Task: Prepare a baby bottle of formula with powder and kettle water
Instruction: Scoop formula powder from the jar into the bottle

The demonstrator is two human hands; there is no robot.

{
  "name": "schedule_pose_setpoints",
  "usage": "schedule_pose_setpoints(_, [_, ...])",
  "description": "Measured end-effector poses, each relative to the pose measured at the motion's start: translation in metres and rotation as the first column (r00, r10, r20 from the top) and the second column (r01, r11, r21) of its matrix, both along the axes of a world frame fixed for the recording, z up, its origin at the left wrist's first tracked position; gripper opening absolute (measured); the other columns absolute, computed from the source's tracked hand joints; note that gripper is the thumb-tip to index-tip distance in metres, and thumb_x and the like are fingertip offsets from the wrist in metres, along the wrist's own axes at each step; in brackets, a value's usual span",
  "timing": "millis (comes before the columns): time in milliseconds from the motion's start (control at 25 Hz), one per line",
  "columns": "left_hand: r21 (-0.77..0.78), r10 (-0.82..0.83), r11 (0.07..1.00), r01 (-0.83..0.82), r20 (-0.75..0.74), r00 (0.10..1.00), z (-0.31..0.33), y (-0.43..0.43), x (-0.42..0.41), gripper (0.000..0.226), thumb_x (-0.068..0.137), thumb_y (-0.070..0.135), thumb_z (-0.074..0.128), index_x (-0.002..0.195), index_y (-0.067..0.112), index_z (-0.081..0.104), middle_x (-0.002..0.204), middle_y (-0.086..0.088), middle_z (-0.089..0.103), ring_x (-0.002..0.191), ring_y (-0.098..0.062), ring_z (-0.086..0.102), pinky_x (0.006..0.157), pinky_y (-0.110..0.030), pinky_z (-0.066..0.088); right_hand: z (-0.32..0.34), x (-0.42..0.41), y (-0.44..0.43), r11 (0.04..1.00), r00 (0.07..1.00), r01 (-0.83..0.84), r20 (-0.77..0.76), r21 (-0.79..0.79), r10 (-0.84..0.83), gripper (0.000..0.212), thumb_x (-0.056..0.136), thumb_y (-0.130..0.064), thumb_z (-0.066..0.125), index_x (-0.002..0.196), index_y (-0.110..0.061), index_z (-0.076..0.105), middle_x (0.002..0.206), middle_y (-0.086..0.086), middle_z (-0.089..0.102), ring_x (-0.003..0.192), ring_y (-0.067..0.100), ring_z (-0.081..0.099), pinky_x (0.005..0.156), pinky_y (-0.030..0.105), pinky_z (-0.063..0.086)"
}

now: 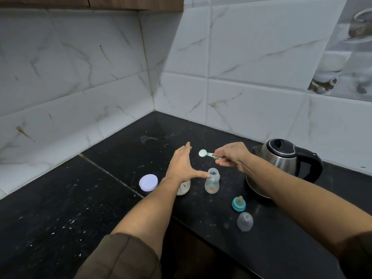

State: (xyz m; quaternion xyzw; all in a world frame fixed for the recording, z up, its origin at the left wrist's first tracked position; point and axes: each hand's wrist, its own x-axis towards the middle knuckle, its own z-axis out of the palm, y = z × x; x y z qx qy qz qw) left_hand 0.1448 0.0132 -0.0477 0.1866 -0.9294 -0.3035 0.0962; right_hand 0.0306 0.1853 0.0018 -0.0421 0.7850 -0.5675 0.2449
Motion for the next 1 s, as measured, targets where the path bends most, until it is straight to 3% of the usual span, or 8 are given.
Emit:
schedule_pose_setpoints(200, [0.037,-0.031,0.999,0.031,0.003,1.000,-0.007,0.038,-0.019,0.146,0.050,0.068,0.093,0.164,0.016,0.017,0.170,-0.002,0.024,0.158,-0.019,0.012,0.126,-0.042,0.024,-0.001,-0.006,0.026,0.997,0.998,0.068,-0.010,-0.021,-0.068,0.007,0.088,0.005,0.076,0.087,-0.002,0.076,0.088,0.020,0.078,0.062,0.017,0.075,0.054,0.023,0.063])
schedule_pose_setpoints(360, [0.168,-0.005,0.986,-0.015,0.121,0.993,-0.009,0.049,-0.028,0.143,0.057,0.050,0.098,0.165,0.015,0.011,0.168,-0.007,0.028,0.153,-0.026,0.028,0.121,-0.042,0.033,-0.007,-0.009,0.044,0.994,0.994,0.107,0.001,-0.006,-0.107,0.006,0.086,0.006,0.076,0.090,0.001,0.077,0.088,0.022,0.079,0.063,0.018,0.076,0.053,0.024,0.063])
schedule_pose_setpoints(480, [0.232,-0.015,0.972,-0.041,0.236,0.972,-0.021,0.054,-0.033,0.129,0.063,0.037,0.098,0.163,0.015,0.019,0.158,-0.008,0.043,0.144,-0.027,0.042,0.116,-0.041,0.039,-0.015,-0.009,0.050,0.994,0.994,0.108,0.011,0.009,-0.108,0.008,0.086,0.007,0.076,0.093,0.002,0.076,0.089,0.023,0.078,0.062,0.019,0.076,0.050,0.023,0.061])
schedule_pose_setpoints(640, [0.194,0.003,0.978,-0.072,0.335,0.942,-0.040,0.058,-0.032,0.074,0.072,0.026,0.090,0.136,0.017,0.054,0.129,-0.003,0.064,0.118,-0.023,0.060,0.102,-0.037,0.050,-0.023,-0.006,0.054,0.995,0.995,0.098,0.018,0.032,-0.099,0.007,0.086,0.007,0.076,0.086,0.000,0.076,0.087,0.022,0.078,0.062,0.018,0.076,0.046,0.022,0.059])
schedule_pose_setpoints(720, [0.202,0.013,0.976,-0.084,0.330,0.944,-0.045,0.060,-0.031,0.051,0.077,0.025,0.086,0.121,0.020,0.061,0.121,-0.002,0.068,0.110,-0.022,0.063,0.096,-0.036,0.052,-0.026,-0.006,0.054,0.995,0.996,0.093,0.014,0.042,-0.093,0.007,0.086,0.007,0.076,0.087,0.000,0.077,0.085,0.021,0.078,0.060,0.017,0.076,0.046,0.021,0.058])
schedule_pose_setpoints(880, [0.227,0.027,0.969,-0.096,0.288,0.957,-0.048,0.064,-0.034,0.043,0.077,0.035,0.086,0.110,0.029,0.059,0.114,0.002,0.068,0.107,-0.019,0.062,0.093,-0.034,0.051,-0.029,-0.007,0.053,0.997,0.997,0.072,-0.030,0.040,-0.070,0.008,0.085,0.006,0.077,0.083,-0.001,0.077,0.078,0.019,0.077,0.057,0.017,0.074,0.048,0.021,0.059])
schedule_pose_setpoints(1000, [0.174,0.065,0.979,-0.107,0.232,0.971,-0.040,0.065,-0.040,0.042,0.071,0.043,0.086,0.102,0.030,0.060,0.107,0.003,0.069,0.103,-0.020,0.063,0.090,-0.036,0.052,-0.028,-0.006,0.052,0.996,0.988,0.055,-0.145,0.070,-0.044,0.009,0.085,0.004,0.079,0.082,-0.005,0.078,0.072,0.014,0.077,0.053,0.014,0.071,0.053,0.022,0.060])
